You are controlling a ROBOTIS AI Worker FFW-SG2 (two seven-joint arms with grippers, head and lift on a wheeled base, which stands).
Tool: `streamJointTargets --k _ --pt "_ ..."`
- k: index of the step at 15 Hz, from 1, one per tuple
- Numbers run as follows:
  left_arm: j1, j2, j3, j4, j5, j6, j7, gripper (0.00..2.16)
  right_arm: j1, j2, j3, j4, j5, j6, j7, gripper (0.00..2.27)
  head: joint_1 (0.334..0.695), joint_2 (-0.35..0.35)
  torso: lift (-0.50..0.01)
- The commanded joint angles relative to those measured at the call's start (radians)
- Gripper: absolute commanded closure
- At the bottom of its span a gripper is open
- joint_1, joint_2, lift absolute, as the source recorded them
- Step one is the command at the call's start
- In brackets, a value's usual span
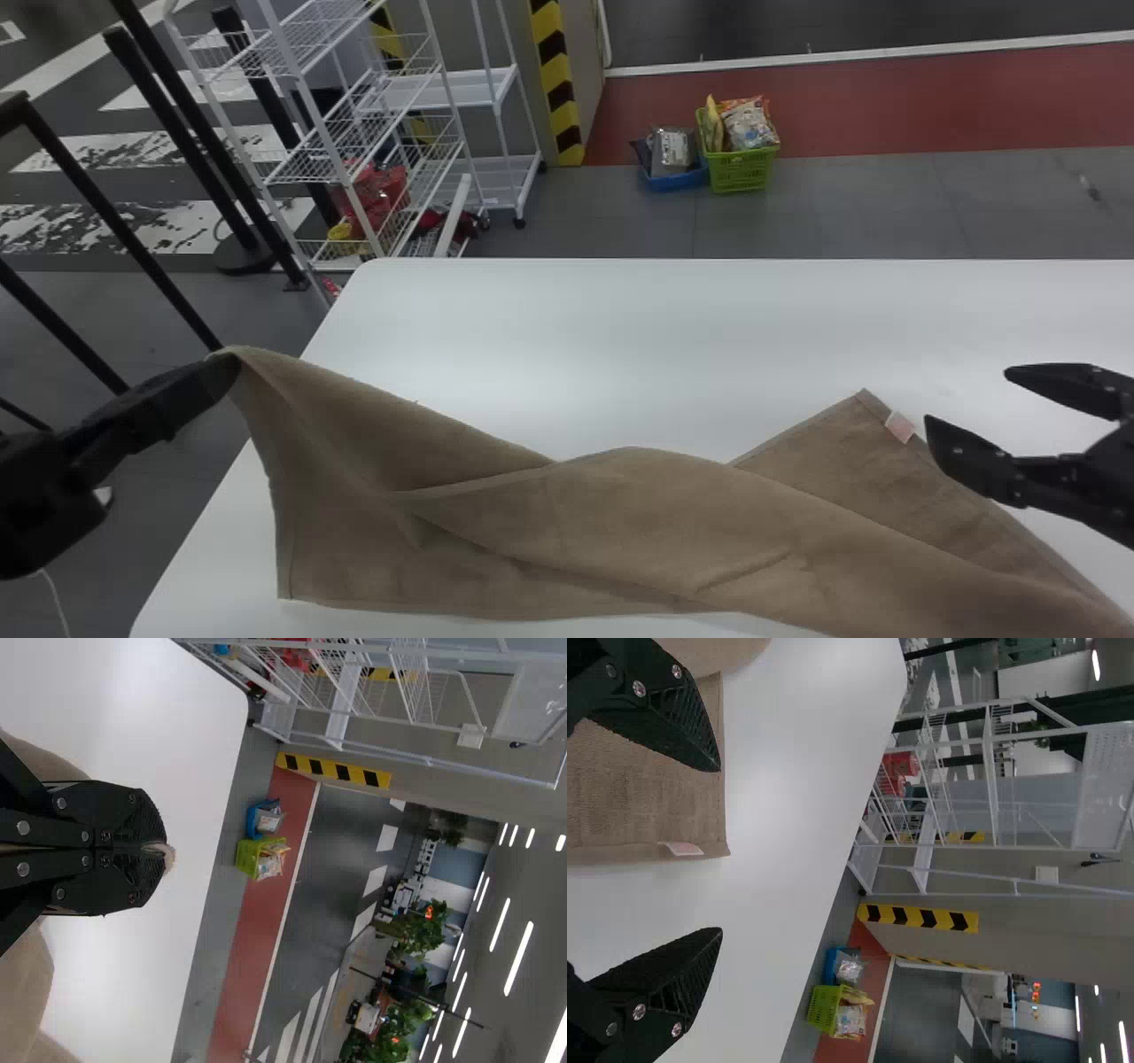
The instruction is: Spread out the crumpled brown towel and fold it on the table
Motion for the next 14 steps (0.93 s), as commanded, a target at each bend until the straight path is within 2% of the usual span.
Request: streamJointTargets --k 1,2,7,14 --pt "0.0 -0.003 0.0 -0.001 -0.001 0.01 0.0 1.56 -0.082 0.004 0.06 0.108 0.049 -0.002 -0.006 0.19 0.695 0.293 -0.127" --pt "0.0 -0.003 -0.002 -0.001 -0.001 0.01 0.0 1.56 -0.105 0.004 0.068 0.139 0.051 -0.002 -0.006 0.19 0.695 0.313 -0.127" --pt "0.0 -0.003 0.0 -0.001 -0.001 0.01 -0.002 1.56 -0.177 0.004 0.106 0.252 0.087 0.001 -0.006 0.22 0.695 0.332 -0.127" --pt "0.002 -0.003 0.001 -0.001 -0.003 0.01 -0.005 1.56 -0.229 0.004 0.125 0.366 0.169 0.032 -0.021 0.22 0.695 0.328 -0.127"
